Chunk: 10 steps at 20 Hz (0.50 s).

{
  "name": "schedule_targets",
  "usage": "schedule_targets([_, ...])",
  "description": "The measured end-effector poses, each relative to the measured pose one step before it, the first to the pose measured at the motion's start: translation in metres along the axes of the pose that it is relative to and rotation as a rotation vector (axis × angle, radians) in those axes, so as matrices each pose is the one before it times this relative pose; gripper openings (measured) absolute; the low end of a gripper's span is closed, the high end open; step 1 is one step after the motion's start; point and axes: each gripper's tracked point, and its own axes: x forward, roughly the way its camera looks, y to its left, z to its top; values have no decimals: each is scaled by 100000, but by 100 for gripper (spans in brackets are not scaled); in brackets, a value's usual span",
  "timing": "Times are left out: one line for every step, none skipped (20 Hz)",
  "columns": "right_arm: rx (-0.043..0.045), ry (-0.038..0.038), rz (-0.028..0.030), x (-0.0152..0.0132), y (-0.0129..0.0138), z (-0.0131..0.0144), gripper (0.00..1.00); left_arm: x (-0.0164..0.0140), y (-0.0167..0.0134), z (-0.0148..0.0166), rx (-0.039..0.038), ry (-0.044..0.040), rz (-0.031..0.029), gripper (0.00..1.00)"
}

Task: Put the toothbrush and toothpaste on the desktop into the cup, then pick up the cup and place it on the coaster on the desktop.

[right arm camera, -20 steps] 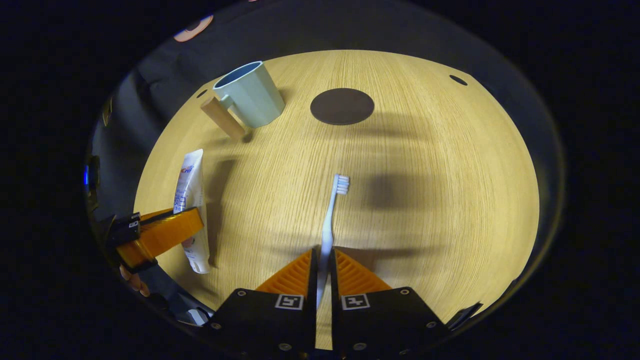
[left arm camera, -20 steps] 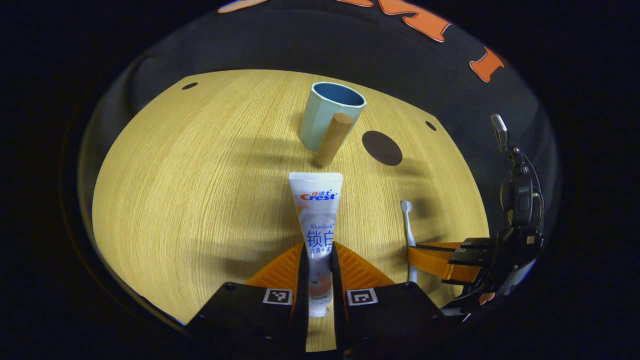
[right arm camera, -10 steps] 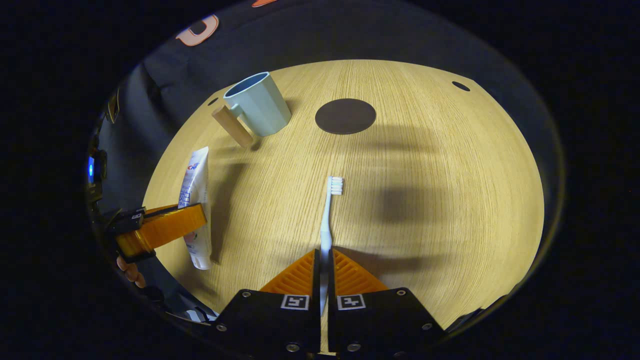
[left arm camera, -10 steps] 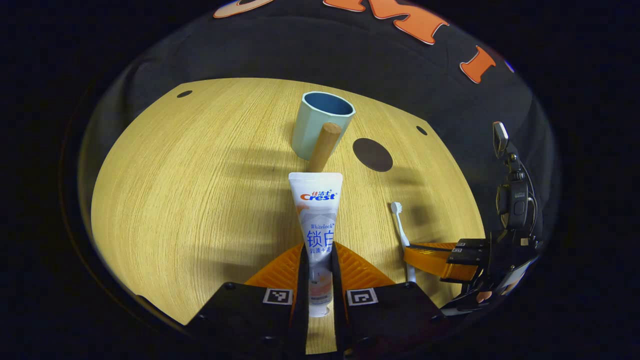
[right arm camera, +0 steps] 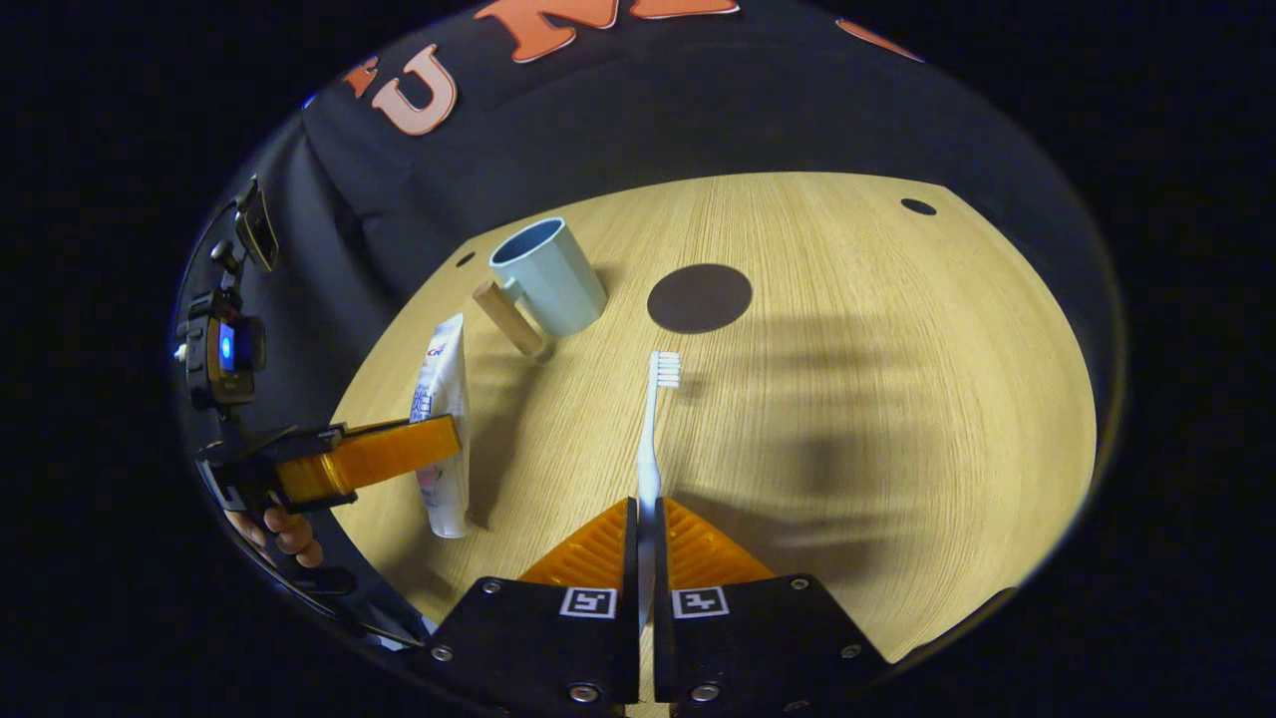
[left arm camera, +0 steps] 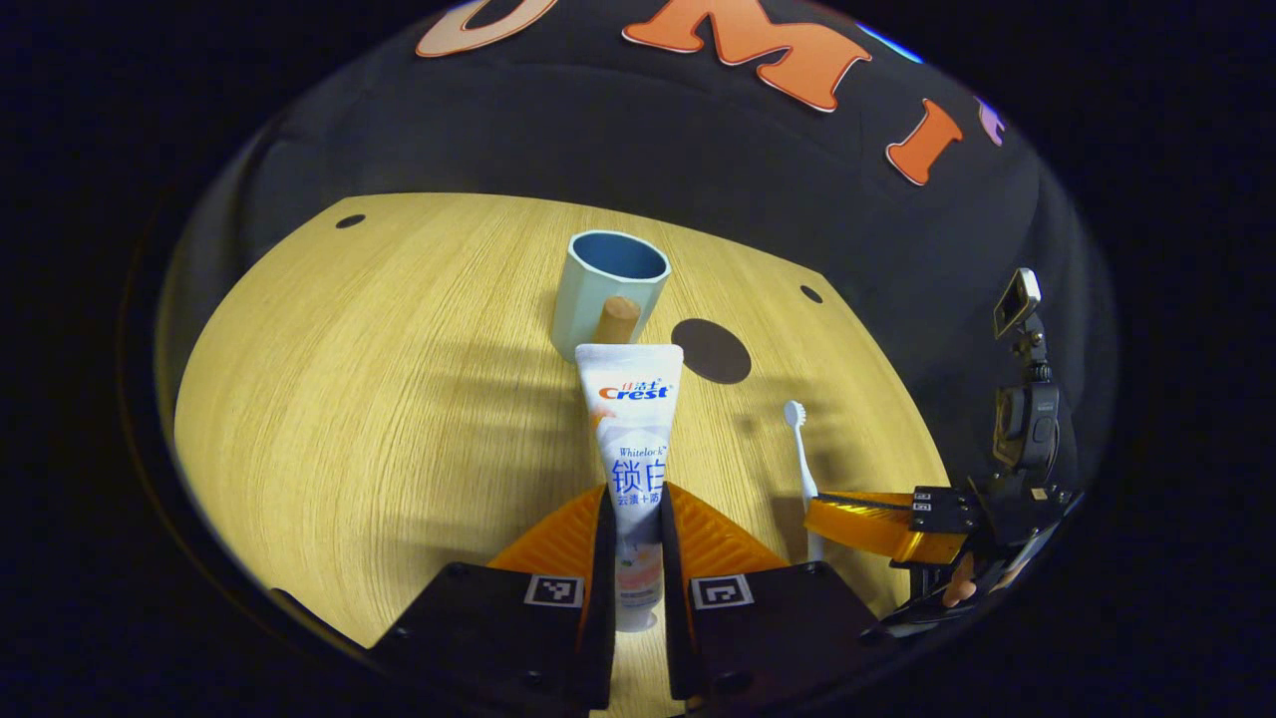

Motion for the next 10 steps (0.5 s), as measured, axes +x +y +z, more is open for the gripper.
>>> schedule_targets([797,-3092,697,-595,-370,627,6,295,-77,428,578,-2462,-761,25])
schedule_targets([812,-2778,724,-524,-216,633,6,134,-48,457,315,-1833,-209,25])
schedule_targets([437,-2892,1044,-423,22,661,6,-134,-119,511,87,-2048,-435,25])
schedule_targets([-168,-2511,567,-297,73,543,6,-92,-52,391,-90,-1734,-615,25])
schedule_targets([-497,-2799,563,110,40,392,6,-20,-275,518,-171,-1824,-699,25])
schedule_targets([-263,-2783,307,-97,-46,430,6,-38,-259,631,115,-1990,-652,25])
schedule_targets([-350,-3207,536,-316,-32,626,6,101,-132,791,272,-2220,-660,25])
schedule_targets([-135,-2798,601,-277,-173,390,6,-133,-59,648,55,-2764,-568,25])
schedule_targets([239,-1892,595,-177,-120,253,6,-176,89,623,-12,-2177,-456,25])
schedule_targets([248,-1962,1156,-204,-18,441,6,-55,70,846,-130,-2489,-545,25])
